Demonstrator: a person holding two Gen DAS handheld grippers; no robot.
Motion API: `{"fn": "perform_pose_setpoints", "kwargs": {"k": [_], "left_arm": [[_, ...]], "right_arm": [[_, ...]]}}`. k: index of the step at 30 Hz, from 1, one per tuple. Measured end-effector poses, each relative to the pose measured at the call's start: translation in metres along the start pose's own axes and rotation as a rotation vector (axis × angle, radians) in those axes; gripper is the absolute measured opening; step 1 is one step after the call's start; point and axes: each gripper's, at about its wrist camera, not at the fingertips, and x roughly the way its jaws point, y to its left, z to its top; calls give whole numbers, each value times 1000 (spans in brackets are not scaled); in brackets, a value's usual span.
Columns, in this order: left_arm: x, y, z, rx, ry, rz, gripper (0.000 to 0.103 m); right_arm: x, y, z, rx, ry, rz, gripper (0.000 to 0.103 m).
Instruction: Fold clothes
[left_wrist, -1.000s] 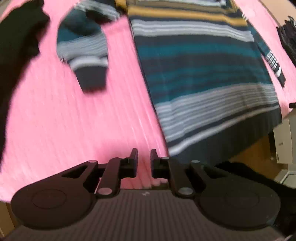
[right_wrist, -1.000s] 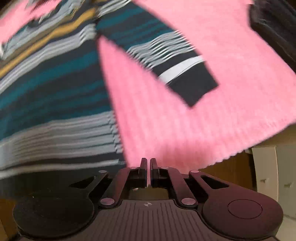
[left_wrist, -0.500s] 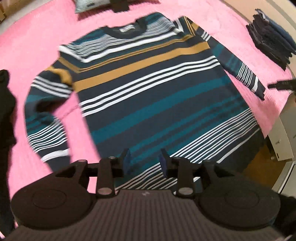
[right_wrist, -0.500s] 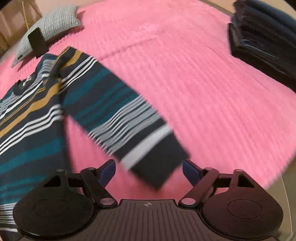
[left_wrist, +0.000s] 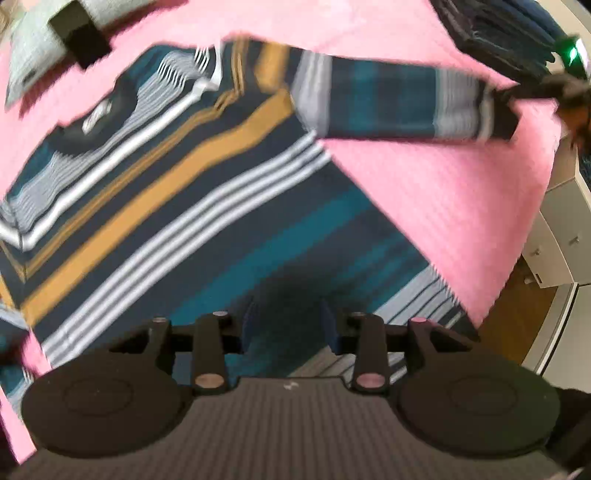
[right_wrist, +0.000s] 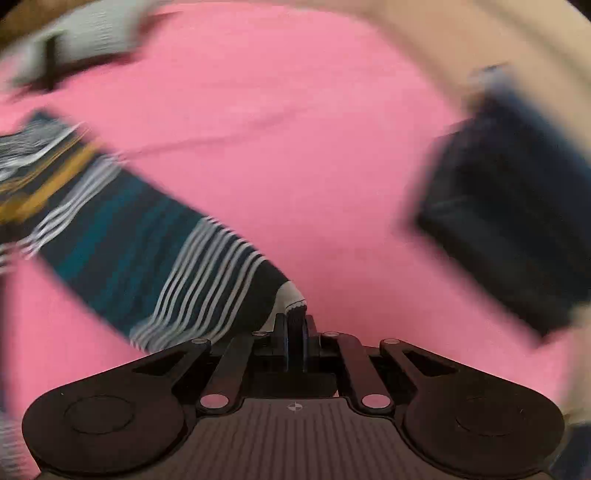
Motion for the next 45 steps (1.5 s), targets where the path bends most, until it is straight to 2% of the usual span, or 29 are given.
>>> {"fn": "perform_pose_setpoints", "kwargs": {"k": [2, 3, 5, 9, 13, 15, 17, 21, 22, 23, 24, 25, 28, 31, 33, 37, 39, 40, 42, 43, 45], "left_arm": [[2, -1, 9, 2, -7, 7, 34], [4, -1, 12, 3, -5, 12, 34], [5, 0, 13, -1, -4, 28, 35], [-4, 16, 1, -51, -6, 68, 39], [-20, 48, -24, -136, -7, 138, 42], [-29, 69, -43, -187, -16, 180, 47], [-38, 95, -68, -242, -19, 229, 53], [-51, 160, -132, -352, -9, 310, 56], [-53, 177, -149, -383, -10, 327, 63], [-53, 194, -166, -419, -13, 339, 66], [-53, 212, -183, -458, -16, 347, 66], [-51, 230, -200, -497, -17, 348, 66], [-43, 281, -248, -634, -28, 326, 66], [-28, 314, -287, -742, -39, 249, 66], [-16, 326, -301, -782, -55, 191, 62], [2, 329, -304, -839, -121, 92, 55], [13, 330, -302, -835, -126, 62, 26], [14, 329, -300, -810, -122, 62, 8], [10, 327, -297, -749, -123, 75, 5], [-5, 327, -298, -708, -136, 106, 5], [-50, 330, -305, -622, -164, 228, 5]], "right_arm": [[12, -30, 15, 18, -4, -73, 50], [14, -29, 19, 5, -13, -93, 75], [19, -27, 27, -17, -29, -127, 75], [11, 8, 30, 37, -26, 14, 75], [-3, 83, 24, 59, 19, 176, 75], [-14, 124, 24, 47, 35, 243, 75], [-28, 168, 26, 24, 44, 300, 75], [-64, 265, 26, -53, 37, 380, 75], [-74, 290, 25, -77, 32, 390, 75], [-83, 315, 24, -101, 26, 401, 77], [-92, 340, 22, -123, 20, 409, 87], [-102, 366, 19, -134, 13, 401, 92], [-118, 428, 11, -138, 42, 416, 92], [-133, 487, 4, -166, 88, 432, 92], [-139, 515, 6, -223, 89, 448, 92], [-151, 564, 4, -384, 75, 467, 92], [-149, 579, 6, -454, 80, 462, 92], [-147, 583, 8, -472, 87, 453, 92], [-147, 589, 14, -493, 94, 440, 92], [-152, 589, 16, -490, 90, 439, 92], [-155, 587, 23, -484, 81, 440, 92]]}}
